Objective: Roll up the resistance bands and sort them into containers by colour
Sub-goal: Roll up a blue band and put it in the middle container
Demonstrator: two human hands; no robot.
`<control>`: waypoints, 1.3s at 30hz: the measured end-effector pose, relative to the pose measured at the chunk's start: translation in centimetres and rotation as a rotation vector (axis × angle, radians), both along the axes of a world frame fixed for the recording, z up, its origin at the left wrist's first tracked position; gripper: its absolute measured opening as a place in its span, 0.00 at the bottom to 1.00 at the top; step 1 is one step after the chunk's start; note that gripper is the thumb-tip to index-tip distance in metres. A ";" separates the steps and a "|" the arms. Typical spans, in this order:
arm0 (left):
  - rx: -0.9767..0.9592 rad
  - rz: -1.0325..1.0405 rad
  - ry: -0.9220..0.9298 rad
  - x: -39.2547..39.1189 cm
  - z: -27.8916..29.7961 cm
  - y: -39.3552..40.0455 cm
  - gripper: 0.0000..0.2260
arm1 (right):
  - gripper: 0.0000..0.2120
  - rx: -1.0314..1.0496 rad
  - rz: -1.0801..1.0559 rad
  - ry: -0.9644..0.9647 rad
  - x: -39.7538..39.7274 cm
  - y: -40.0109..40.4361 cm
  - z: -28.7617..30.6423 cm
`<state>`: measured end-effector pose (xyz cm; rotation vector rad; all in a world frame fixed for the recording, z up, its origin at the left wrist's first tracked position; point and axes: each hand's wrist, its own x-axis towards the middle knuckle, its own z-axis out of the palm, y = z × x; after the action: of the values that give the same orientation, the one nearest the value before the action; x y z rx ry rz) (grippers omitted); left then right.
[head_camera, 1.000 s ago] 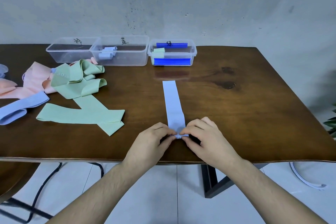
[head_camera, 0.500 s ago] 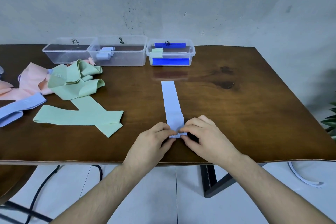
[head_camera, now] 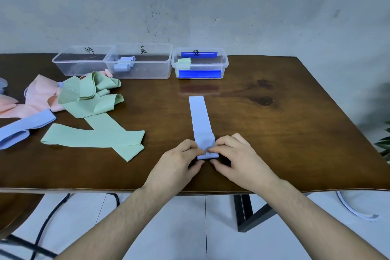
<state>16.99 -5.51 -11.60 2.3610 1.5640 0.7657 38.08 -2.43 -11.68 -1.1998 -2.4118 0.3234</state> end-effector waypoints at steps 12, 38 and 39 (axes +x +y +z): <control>0.067 -0.032 -0.096 0.0 0.2 -0.9 0.07 | 0.11 -0.016 0.011 0.059 0.3 -1.3 0.0; 0.011 0.066 -0.107 0.3 -0.2 -1.7 0.07 | 0.11 -0.039 -0.024 0.080 0.2 -1.8 -0.1; 0.023 0.068 -0.097 0.4 -0.2 -1.7 0.07 | 0.12 -0.036 -0.029 0.074 0.2 -1.8 -0.1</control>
<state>17.34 -7.16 -11.83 2.2601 1.6111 0.9036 38.25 -4.22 -11.80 -1.2153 -2.3325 0.3972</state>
